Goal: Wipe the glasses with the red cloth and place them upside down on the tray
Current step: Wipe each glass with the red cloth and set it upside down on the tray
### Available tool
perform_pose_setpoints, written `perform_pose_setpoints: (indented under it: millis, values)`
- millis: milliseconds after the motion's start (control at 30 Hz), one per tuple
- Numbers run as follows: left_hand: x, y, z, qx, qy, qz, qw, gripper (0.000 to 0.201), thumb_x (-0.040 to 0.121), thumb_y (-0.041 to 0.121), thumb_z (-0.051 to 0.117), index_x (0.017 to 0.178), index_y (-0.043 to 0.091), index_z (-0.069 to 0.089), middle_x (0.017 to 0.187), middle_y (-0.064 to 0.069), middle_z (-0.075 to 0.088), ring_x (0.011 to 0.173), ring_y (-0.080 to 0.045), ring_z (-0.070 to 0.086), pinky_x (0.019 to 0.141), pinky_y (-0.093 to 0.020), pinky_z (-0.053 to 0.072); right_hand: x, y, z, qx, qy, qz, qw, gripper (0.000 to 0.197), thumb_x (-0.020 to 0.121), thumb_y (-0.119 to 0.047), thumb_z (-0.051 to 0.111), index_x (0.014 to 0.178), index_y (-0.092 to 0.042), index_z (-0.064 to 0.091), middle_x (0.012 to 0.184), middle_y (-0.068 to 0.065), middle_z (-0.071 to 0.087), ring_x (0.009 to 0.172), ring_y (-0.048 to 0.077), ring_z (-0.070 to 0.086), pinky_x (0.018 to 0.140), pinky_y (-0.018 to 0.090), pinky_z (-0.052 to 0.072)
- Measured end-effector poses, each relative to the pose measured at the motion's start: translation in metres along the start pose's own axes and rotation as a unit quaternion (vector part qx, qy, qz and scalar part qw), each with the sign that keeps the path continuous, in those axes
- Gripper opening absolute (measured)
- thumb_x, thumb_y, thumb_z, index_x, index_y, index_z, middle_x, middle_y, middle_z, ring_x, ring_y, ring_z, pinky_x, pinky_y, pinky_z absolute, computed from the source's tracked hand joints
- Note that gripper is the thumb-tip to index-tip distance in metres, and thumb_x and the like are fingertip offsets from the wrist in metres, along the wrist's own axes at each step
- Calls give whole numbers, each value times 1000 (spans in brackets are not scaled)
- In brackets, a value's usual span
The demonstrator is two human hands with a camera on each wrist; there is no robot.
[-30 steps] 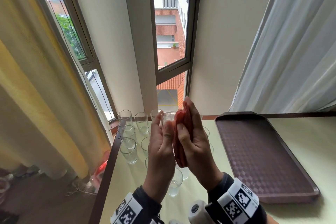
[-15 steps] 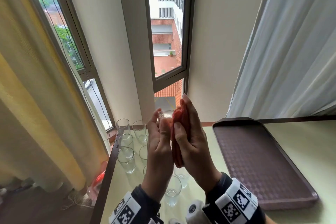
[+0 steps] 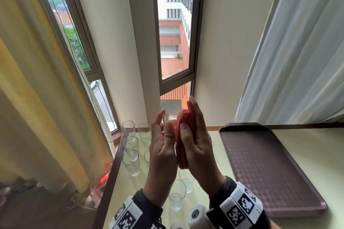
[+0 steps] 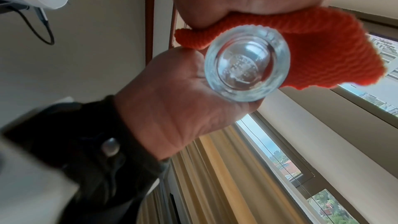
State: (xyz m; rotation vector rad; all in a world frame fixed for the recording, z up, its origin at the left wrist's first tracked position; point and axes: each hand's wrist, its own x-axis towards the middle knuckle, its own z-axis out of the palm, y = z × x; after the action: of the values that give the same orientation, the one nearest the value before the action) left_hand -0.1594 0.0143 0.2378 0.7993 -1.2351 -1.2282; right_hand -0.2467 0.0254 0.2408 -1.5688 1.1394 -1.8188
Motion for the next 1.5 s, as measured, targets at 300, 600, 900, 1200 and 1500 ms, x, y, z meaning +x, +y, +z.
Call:
perform_pose_setpoints:
  millis: [300, 600, 900, 1200, 1500]
  values:
    - [-1, 6, -7, -3, 7, -2, 1000, 45, 95, 57, 47, 135, 37, 46, 131, 10, 60, 123, -5, 60, 106, -33, 49, -13, -2, 7, -34, 1, -24, 999, 60, 94, -32, 42, 151, -22, 27, 142, -3, 46, 126, -10, 45, 94, 2, 38]
    - [-5, 9, -6, -41, 13, -31, 999, 72, 87, 54, 58, 148, 24, 38, 146, -5, 51, 132, -18, 54, 112, -45, 44, -6, -2, 11, 35, -12, 11, 999, 60, 93, -40, 42, 150, -31, 26, 145, -30, 36, 136, -11, 36, 104, 10, 35]
    - [-13, 10, -5, 7, 28, -18, 999, 58, 93, 59, 47, 144, 34, 38, 139, -2, 57, 125, -16, 60, 106, -47, 49, -4, -7, 11, 50, -5, 42, 998, 60, 92, -45, 44, 149, -38, 27, 157, -14, 35, 144, 9, 34, 117, 42, 34]
    - [-9, 14, -4, -26, 10, -17, 999, 54, 94, 52, 57, 137, 19, 47, 130, -13, 61, 118, -20, 65, 103, -46, 51, -13, -9, 9, 38, 1, 8, 999, 56, 93, -42, 44, 147, -39, 28, 141, -39, 39, 136, -3, 41, 107, 19, 39]
    - [-11, 9, -6, -10, -3, -15, 1000, 81, 79, 73, 61, 141, 25, 44, 140, -11, 53, 129, -25, 56, 109, -50, 46, -23, -8, 10, 39, 24, 13, 999, 54, 95, -42, 42, 147, -41, 27, 152, -20, 38, 142, 7, 37, 113, 36, 37]
